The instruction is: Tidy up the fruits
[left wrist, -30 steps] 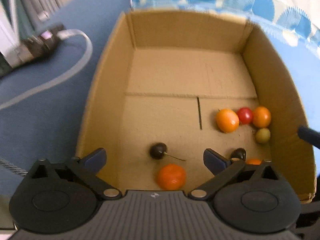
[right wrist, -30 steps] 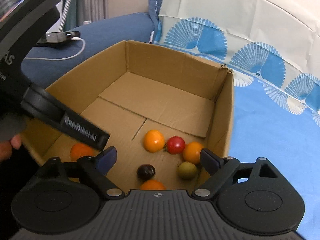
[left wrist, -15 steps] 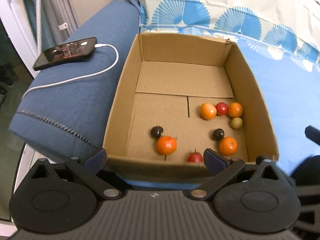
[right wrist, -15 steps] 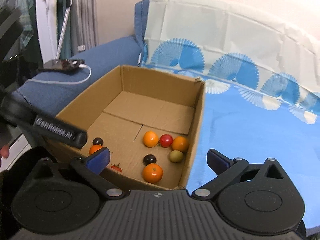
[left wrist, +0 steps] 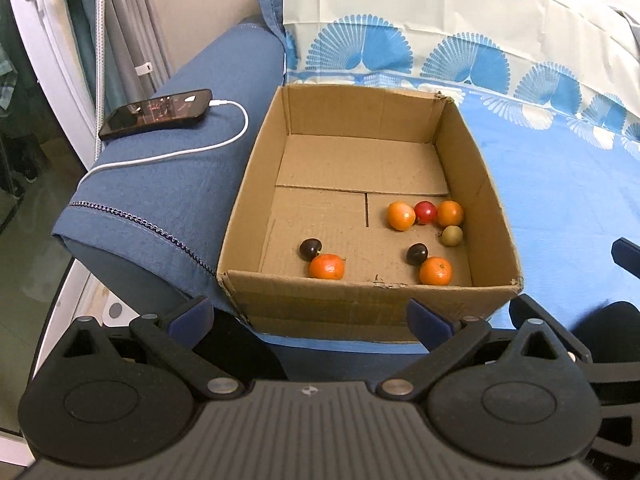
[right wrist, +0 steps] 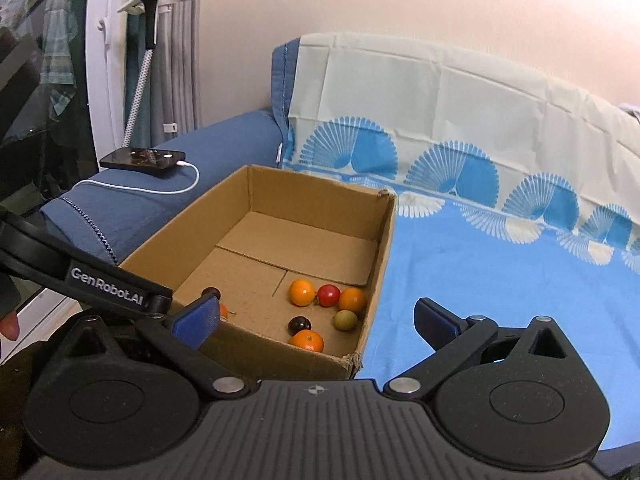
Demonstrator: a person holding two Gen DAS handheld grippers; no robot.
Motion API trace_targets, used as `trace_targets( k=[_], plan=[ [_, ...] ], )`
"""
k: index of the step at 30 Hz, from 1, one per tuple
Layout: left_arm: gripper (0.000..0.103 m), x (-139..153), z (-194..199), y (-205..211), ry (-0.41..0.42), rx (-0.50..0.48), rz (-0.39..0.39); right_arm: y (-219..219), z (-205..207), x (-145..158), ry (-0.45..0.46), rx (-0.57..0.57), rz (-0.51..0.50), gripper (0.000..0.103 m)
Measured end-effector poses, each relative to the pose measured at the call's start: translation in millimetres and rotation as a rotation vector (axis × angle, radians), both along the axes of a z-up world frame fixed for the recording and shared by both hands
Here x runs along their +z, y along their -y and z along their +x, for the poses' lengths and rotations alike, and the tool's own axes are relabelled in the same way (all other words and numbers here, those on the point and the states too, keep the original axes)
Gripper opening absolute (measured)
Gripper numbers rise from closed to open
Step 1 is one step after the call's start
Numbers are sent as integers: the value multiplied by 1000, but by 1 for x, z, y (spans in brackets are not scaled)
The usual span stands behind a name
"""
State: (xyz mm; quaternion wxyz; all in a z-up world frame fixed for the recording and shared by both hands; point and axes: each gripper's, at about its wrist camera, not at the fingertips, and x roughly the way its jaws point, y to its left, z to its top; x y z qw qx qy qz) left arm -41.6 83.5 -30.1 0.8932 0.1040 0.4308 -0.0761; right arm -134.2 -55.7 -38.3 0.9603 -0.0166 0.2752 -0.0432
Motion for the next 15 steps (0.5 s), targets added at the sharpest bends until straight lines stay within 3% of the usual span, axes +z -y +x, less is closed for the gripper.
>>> trace_targets(
  k=[15],
  plan=[
    [103,7,-8,2,24,3,18,-3,-7,6,25,-8,-1,102]
  ],
)
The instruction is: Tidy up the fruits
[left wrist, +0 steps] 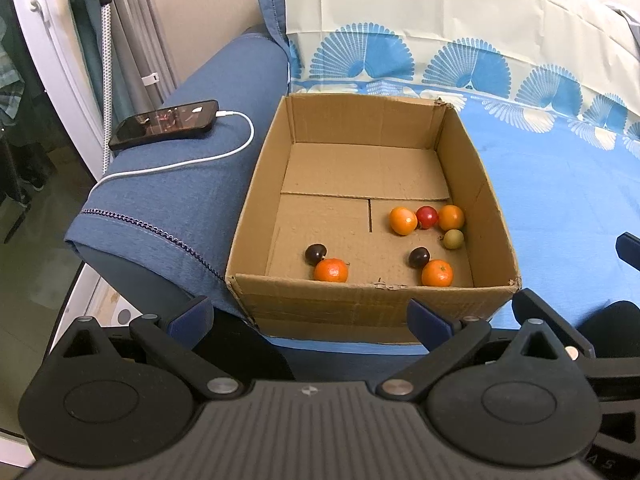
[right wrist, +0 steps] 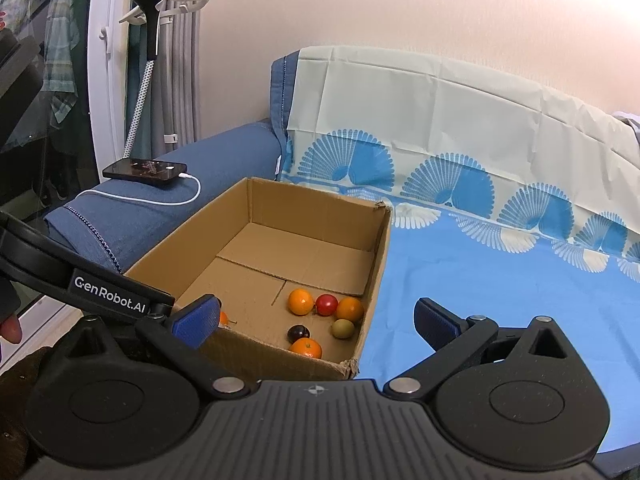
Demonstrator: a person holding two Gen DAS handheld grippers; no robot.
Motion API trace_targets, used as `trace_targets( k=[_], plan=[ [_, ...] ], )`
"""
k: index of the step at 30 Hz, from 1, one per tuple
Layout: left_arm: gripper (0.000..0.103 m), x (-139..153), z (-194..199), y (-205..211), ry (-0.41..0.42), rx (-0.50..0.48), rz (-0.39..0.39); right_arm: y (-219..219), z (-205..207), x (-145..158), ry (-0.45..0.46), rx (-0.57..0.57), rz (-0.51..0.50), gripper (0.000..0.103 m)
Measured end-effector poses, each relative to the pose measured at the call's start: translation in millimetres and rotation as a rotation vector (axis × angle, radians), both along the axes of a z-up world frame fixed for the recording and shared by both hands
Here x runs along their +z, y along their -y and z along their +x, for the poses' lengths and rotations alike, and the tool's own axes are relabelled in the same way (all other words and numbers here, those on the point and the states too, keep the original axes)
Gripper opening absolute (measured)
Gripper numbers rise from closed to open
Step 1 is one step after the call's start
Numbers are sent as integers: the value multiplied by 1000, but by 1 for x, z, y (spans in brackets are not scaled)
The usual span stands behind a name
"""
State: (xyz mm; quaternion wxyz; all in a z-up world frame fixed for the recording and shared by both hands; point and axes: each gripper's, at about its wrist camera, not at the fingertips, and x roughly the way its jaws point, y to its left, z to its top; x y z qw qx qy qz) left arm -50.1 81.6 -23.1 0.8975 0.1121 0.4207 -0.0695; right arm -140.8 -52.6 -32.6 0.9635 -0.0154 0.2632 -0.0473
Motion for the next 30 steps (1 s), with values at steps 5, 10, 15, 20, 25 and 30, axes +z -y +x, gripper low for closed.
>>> trace_targets(
  k=[5,10,15,20,25,30],
  plan=[
    [103,0,1,0,-3,2,-1,0,0,0,1,0,-1,102],
    [103,0,3,0,-5,5,1,1,-1,-1,1,-2,1,102],
    [103,-1,3,0,-6,5,6,0,0,-1,-3,-5,4,102],
    [103,-2,4,1,-6,5,12,1,2,-2,-7,-6,6,102],
    [103,-4,3,1,-4,5,25,1,3,-3,-13,-7,6,102],
    [103,-7,6,0,-19,8,22,1,3,-3,-14,-8,6,102]
  ],
)
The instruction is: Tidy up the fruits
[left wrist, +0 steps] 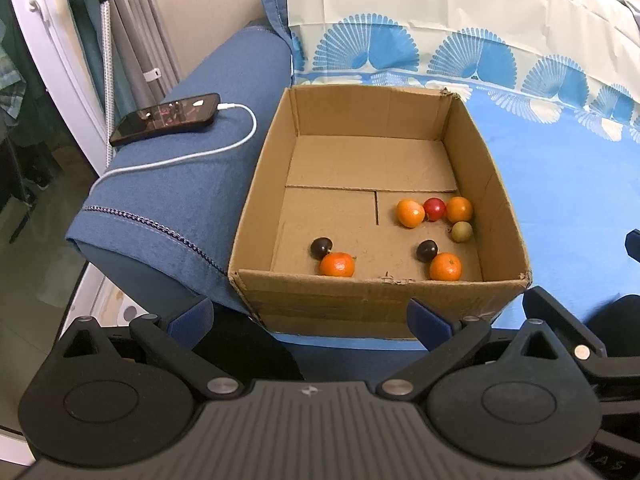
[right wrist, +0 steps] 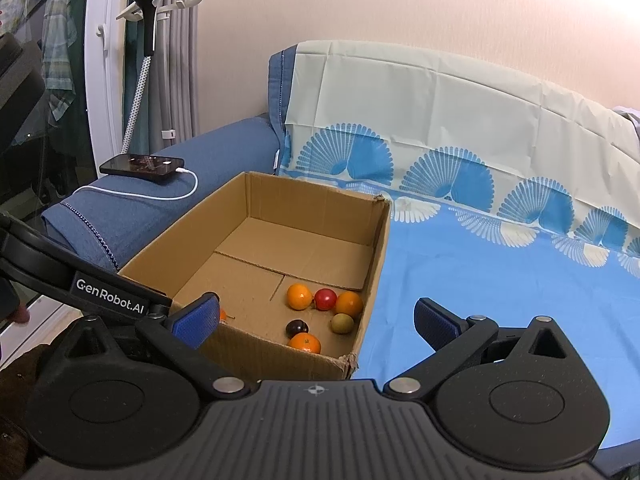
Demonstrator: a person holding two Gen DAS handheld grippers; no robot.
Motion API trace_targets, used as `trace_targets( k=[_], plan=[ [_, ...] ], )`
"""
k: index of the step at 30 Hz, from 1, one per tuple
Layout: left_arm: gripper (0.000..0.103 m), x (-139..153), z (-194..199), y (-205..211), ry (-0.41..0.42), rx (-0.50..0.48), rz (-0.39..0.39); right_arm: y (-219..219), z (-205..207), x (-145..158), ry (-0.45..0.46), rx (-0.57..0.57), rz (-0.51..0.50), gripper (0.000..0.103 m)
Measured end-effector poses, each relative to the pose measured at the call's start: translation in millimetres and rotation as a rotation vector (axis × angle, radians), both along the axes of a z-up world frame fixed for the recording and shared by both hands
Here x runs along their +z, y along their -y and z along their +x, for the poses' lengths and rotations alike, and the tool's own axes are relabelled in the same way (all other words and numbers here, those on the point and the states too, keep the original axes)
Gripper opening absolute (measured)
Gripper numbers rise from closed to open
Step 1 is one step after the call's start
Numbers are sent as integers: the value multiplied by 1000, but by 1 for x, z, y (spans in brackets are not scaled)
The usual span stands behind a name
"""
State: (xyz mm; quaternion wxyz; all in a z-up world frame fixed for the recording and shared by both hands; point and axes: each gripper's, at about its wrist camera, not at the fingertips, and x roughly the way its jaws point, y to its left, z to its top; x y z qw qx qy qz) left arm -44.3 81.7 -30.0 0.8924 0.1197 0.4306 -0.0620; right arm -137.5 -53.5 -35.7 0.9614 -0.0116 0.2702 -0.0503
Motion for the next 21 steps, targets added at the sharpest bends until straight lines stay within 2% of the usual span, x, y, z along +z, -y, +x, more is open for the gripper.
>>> trace_targets(
  k=[8,11,15,21],
  plan=[
    [103,-4,3,1,-2,7,14,0,2,-2,-4,-6,2,102],
    [103,-10,6,4,-21,7,45,1,2,-2,-4,-7,4,102],
    [103,-15,4,4,2,25,61,0,3,-3,-8,-14,6,102],
    [103,-18,12,-2,-51,43,35,0,4,-4,-9,-19,6,102]
  ],
)
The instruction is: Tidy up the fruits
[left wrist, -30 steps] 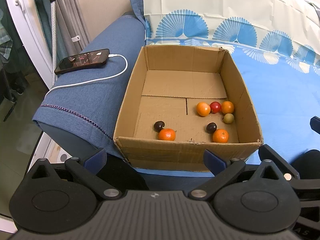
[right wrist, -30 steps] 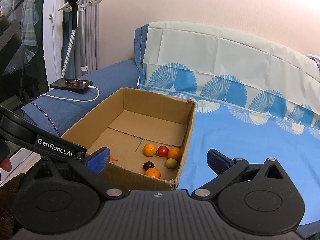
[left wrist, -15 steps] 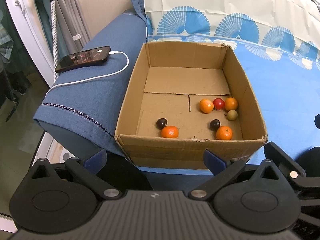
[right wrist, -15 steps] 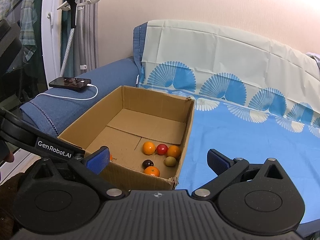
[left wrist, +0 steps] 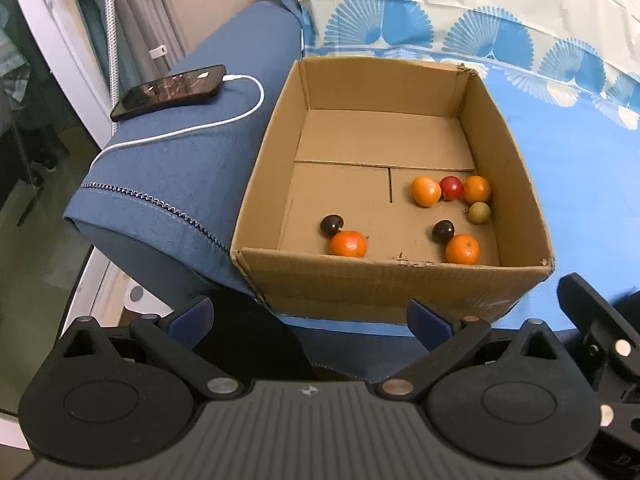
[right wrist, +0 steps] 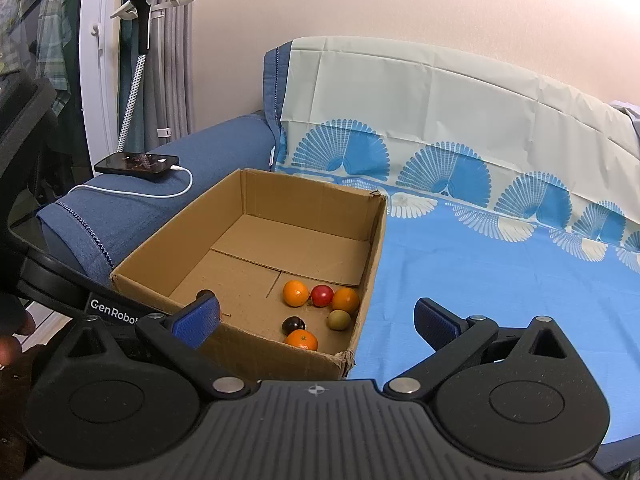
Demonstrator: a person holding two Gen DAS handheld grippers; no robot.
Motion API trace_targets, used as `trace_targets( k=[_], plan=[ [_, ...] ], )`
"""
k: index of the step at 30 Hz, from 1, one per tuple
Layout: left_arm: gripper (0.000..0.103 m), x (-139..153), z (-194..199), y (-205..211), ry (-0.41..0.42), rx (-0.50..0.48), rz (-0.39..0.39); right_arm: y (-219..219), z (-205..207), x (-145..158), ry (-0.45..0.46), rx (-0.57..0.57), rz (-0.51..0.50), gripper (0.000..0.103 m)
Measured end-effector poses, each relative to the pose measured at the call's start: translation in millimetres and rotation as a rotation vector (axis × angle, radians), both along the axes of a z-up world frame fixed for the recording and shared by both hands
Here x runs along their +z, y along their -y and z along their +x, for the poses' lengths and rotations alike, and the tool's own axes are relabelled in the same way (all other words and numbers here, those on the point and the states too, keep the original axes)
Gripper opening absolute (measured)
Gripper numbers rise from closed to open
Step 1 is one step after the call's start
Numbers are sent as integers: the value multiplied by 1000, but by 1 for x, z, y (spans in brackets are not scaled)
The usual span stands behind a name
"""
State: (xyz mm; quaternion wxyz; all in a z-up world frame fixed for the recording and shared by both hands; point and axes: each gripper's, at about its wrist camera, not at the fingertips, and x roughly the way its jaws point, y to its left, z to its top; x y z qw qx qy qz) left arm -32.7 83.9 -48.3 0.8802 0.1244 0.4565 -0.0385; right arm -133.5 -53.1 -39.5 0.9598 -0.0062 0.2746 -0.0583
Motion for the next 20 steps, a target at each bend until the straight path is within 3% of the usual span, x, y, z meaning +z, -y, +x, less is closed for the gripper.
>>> trace_targets(
  k=[20],
  plan=[
    [103,3,-3,0,4,28,7,0,1,0,4,3,7,102]
  ],
)
